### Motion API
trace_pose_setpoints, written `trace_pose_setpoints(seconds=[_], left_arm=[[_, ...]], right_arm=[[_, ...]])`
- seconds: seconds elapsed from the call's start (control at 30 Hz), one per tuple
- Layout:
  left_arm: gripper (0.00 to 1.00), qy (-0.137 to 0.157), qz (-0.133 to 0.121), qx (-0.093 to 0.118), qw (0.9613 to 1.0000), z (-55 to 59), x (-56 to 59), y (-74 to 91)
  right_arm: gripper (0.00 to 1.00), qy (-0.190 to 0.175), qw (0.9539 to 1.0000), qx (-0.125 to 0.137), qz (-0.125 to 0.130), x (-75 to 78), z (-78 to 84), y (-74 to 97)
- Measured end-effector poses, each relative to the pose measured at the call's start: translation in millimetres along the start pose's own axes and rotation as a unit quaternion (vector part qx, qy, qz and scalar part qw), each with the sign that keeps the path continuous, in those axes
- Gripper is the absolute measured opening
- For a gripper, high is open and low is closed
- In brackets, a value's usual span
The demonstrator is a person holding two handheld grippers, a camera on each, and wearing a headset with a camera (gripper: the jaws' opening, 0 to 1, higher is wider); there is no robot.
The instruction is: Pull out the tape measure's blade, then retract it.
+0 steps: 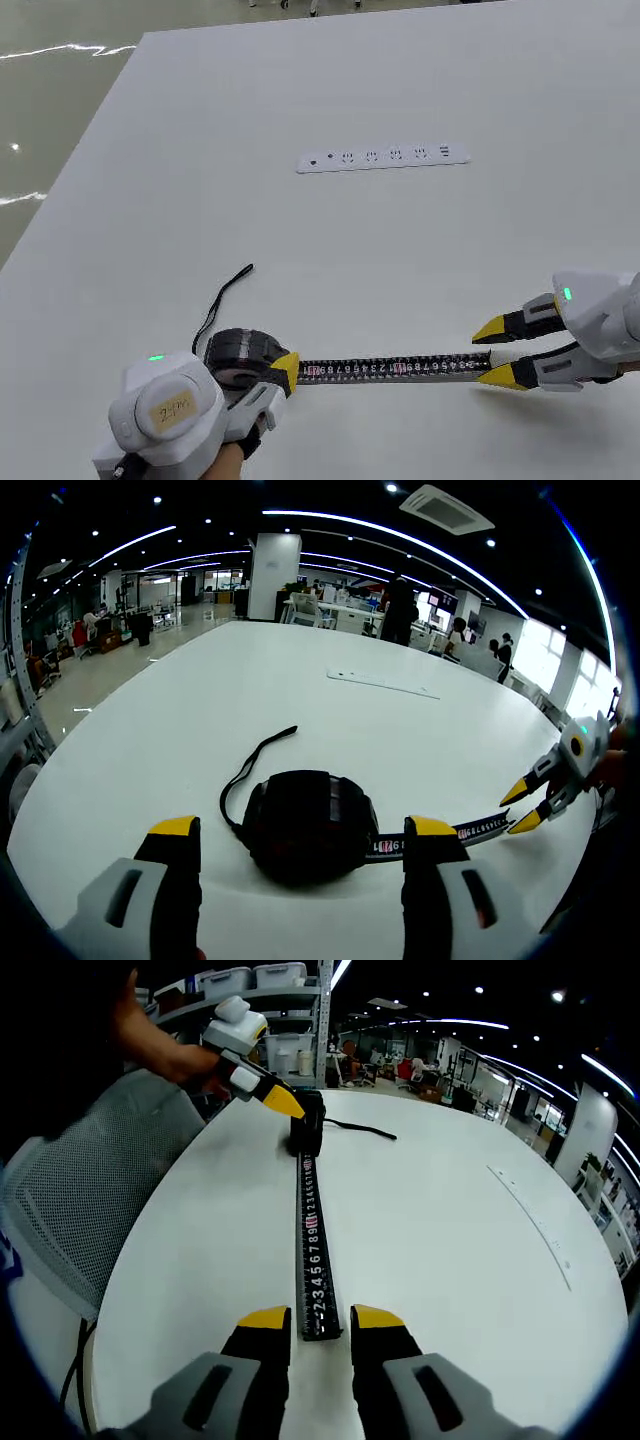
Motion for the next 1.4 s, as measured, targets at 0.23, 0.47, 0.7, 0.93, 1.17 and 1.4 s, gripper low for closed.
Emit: trace_pose_setpoints(seconds=[0.23, 0.47, 0.7, 0.93, 1.17, 1.4], left_arm=[[0.78, 0.01, -0.003, 0.003, 0.9999, 1.2, -0.1, -0.6], [0.78, 0.013, -0.008, 0.004, 0.9999, 2.5, -0.3, -0.7], [0.76, 0.016, -0.012, 0.003, 0.9998, 4.0, 4.1, -0.7], [0.73, 0.015, -0.023, 0.009, 0.9996, 1.5, 6.2, -3.3], [0.68, 0.025, -0.027, 0.003, 0.9993, 4.1, 4.7, -7.4], [0.65, 0.029, -0.035, 0.001, 0.999, 5.0, 5.5, -9.7]], right_arm=[[0.22, 0.015, 0.9998, -0.001, -0.01, -2.7, 10.1, -1.1], [0.17, 0.007, 0.9998, 0.012, -0.012, -0.2, 11.5, -1.7], [0.15, 0.004, 0.9997, 0.017, -0.015, -0.6, 11.9, -2.7], [0.15, 0.005, 0.9998, 0.016, -0.014, -0.1, 10.8, -2.7], [0.15, 0.002, 0.9998, 0.015, -0.012, 1.0, 10.0, -2.4], [0.15, 0.002, 0.9998, 0.014, -0.01, 1.4, 9.1, -2.4]])
Point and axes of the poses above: the centre of the closed fingertips' face, and the gripper's own axes: y roughly backward along the fingers, x roughly to its right, z roughly out of its underside, the point moved 6 cm from there along y, roughly backward along the fingers, and after that the axes turned 1 degree about -y, right-handed, at the moved point
